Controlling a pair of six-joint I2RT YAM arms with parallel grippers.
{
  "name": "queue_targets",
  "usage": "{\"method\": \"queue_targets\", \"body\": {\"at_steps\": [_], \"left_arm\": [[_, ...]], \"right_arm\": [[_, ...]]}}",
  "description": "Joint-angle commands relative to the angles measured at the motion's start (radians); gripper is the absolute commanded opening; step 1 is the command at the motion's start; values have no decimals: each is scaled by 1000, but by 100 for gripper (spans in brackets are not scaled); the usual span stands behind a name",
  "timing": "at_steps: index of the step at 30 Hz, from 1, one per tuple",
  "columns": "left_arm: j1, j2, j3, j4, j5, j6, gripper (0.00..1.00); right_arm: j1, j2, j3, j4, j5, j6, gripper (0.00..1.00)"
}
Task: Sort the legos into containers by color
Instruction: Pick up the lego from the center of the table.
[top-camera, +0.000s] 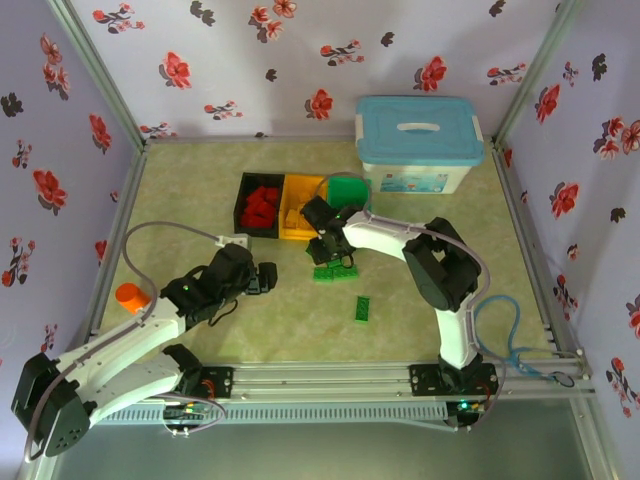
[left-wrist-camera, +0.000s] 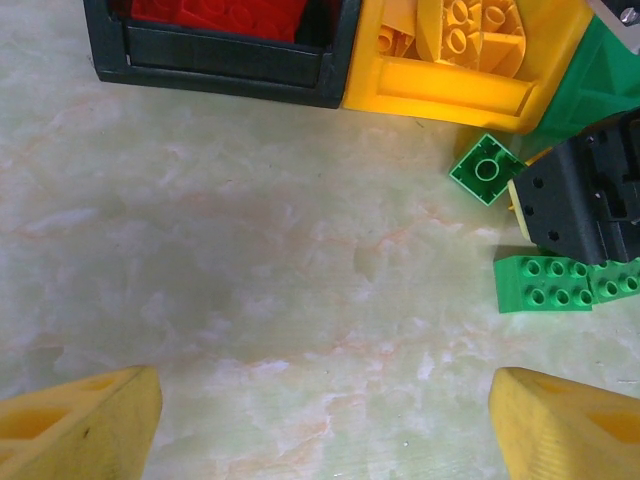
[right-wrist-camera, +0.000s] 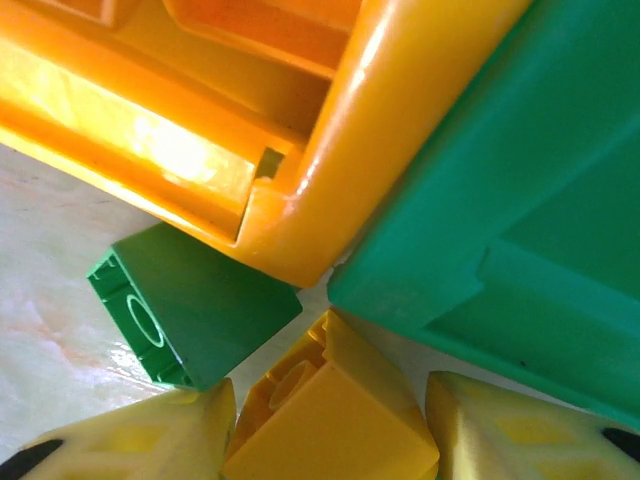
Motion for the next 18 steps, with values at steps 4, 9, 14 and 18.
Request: {"method": "queue_targets", "body": {"at_steps": [4,9,14,18], "left_arm": [[-5,12,-14,17,-21,-4,85],[-5,18,-14,19,-23,1,85],[-5,19,-18,21,-24,1,85],[-4,16,-18,15,-23,2,85]], "right_arm": [[-3,-10,8,-14,-6,-9,46],[3,-65,-2,-26,2,-5,43],[15,-128,-2,-51,22,-9,42],[25,-165,-8,-69,30,-9,43]]}}
